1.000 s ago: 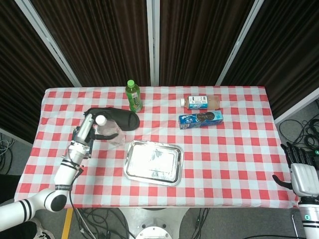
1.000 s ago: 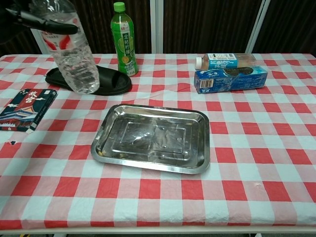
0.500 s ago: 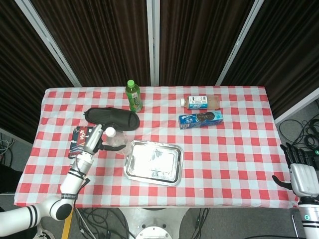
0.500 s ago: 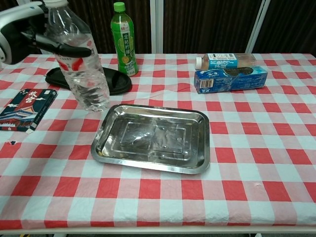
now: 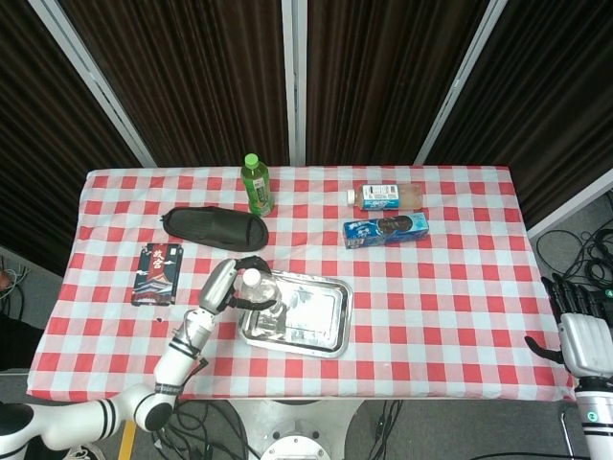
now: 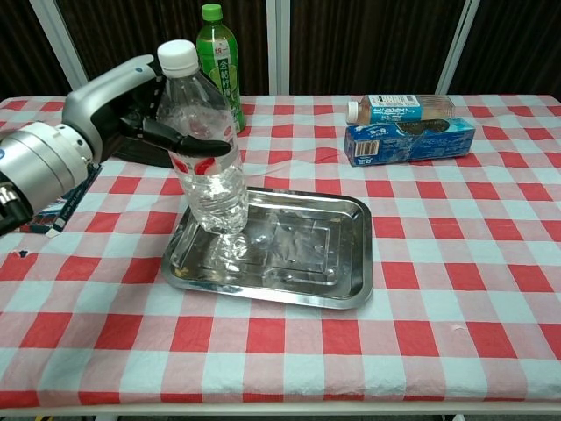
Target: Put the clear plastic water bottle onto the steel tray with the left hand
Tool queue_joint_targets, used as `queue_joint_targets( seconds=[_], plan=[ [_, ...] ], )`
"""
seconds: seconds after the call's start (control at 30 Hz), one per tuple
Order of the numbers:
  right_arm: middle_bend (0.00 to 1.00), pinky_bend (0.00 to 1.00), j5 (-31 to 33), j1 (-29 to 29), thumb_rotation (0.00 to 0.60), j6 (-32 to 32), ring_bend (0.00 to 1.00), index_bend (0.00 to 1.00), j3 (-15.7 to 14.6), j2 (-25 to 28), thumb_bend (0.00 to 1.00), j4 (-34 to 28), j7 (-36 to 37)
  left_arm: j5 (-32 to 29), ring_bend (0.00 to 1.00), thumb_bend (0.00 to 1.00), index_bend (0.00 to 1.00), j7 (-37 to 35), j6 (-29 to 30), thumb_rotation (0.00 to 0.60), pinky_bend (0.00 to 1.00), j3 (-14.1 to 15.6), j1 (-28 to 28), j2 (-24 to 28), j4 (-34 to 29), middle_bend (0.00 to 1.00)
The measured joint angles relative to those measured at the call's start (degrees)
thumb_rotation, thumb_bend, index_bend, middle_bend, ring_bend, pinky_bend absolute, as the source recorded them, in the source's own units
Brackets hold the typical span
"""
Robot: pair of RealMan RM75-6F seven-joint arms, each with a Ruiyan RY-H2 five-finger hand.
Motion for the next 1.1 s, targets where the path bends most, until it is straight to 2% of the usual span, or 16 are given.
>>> queue_joint_targets(
  seconds=[0.57, 0.63, 0.7, 0.83, 1.1],
  plan=[
    [0.0, 0.0, 0.44, 0.08, 0.6, -0.53, 0.0, 0.0, 0.02, -0.36, 0.1, 0.67, -0.05, -2.03, 0.55, 0.23, 0.56, -1.0, -0.83, 0.6, 0.54, -0.01, 0.41, -2.34, 2.08, 0.67],
    [0.0, 0.0, 0.47, 0.12, 0.6, -0.56, 0.0, 0.0, 0.05, -0.39, 0.1, 0.66, -0.07, -1.97, 0.54, 0.21, 0.53, -1.17, -0.88, 0.6, 0.53, 0.11, 0.49, -2.46, 2.28, 0.66],
    [0.0, 0.0, 0.5, 0.12, 0.6, -0.56, 0.0, 0.0, 0.07, -0.39, 0.1, 0.63, -0.07, -1.87, 0.51, 0.18, 0.46, -1.51, -1.2, 0.6, 0.51, 0.26, 0.51, -2.38, 2.26, 0.62],
    [0.0, 0.0, 0.5, 0.1, 0.6, -0.59, 0.0, 0.0, 0.04, -0.37, 0.1, 0.59, -0.03, -1.67, 0.43, 0.11, 0.29, -2.26, -2.01, 0.6, 0.46, 0.39, 0.4, -1.96, 2.1, 0.49],
    [0.0, 0.0, 0.54, 0.1, 0.6, -0.76, 0.0, 0.0, 0.01, -0.16, 0.11, 0.33, 0.17, -2.03, 0.34, 0.06, 0.23, -2.33, -2.16, 0.6, 0.39, -0.22, 0.49, -1.23, 1.18, 0.4]
  ],
)
